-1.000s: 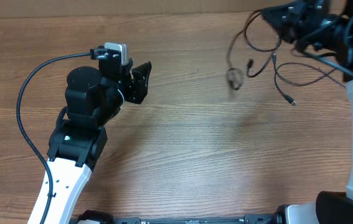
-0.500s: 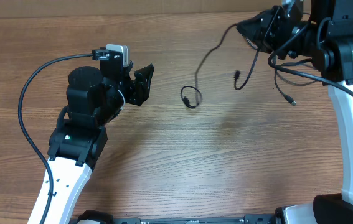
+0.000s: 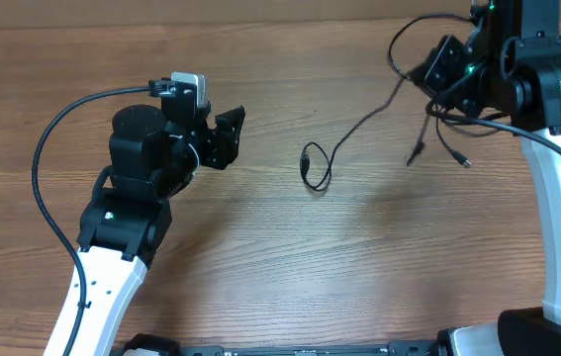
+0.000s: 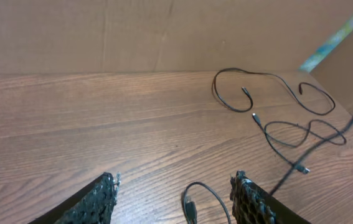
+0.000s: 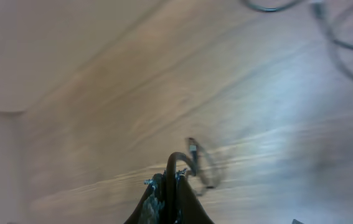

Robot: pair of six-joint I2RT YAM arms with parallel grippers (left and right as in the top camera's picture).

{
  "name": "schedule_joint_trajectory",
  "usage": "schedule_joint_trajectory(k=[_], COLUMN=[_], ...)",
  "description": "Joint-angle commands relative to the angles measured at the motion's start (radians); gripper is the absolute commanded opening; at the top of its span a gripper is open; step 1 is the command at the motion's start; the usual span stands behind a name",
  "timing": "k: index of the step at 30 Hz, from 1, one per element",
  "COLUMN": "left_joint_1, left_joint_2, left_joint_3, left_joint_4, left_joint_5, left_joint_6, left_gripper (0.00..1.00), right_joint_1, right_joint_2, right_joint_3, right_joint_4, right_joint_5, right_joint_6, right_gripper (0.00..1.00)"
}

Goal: Untangle cables

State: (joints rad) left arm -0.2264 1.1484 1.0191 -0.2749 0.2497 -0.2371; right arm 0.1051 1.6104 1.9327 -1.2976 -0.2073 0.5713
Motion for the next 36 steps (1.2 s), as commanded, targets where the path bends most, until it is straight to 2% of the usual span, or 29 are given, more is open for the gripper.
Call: schedule_joint_trajectory(k=[1, 10, 18, 24, 27, 31, 36], left_joint_1=[0.004, 0.004, 0.004, 0.004, 0.004, 0.004, 0.004], left_joint_2=[0.004, 0.004, 0.004, 0.004, 0.004, 0.003, 0.004], left_joint_3=[0.018, 0.018, 0.018, 0.018, 0.018, 0.018, 0.018], left_joint_4=[-0.006, -0.006, -0.013, -0.013, -0.013, -0.013, -0.013], left_joint_5=[-0.013, -0.013, -0.013, -0.013, -0.013, -0.013, -0.013], left_joint_6=[-0.003, -0.003, -0.003, -0.003, -0.003, -0.003, -0.003], left_gripper=[0.62, 0.62, 0.63, 0.62, 0.62, 0.62, 0.63], right_joint_1=[0.001, 0.001, 0.001, 0.008, 0.017, 0.019, 0.019], right_joint_2=[0.021, 0.111, 0.214, 0.271, 0.284, 0.296, 0.315], right_joint_3=[0.01, 0.01, -0.006, -0.092, -0.157, -0.221, -0.233], right_joint_4=[-0.054, -0.223, -0.227, -0.178, -0.131, -0.081, -0.062], right_joint_5=[0.152, 0.266, 0.274, 0.247, 0.232, 0.231, 0.193], right_joint_6=[-0.023, -0.023, -0.024, -0.025, -0.031, -0.031, -0.031], right_gripper=[0.04, 0.04, 0.04, 0.04, 0.18, 0.27, 0.33])
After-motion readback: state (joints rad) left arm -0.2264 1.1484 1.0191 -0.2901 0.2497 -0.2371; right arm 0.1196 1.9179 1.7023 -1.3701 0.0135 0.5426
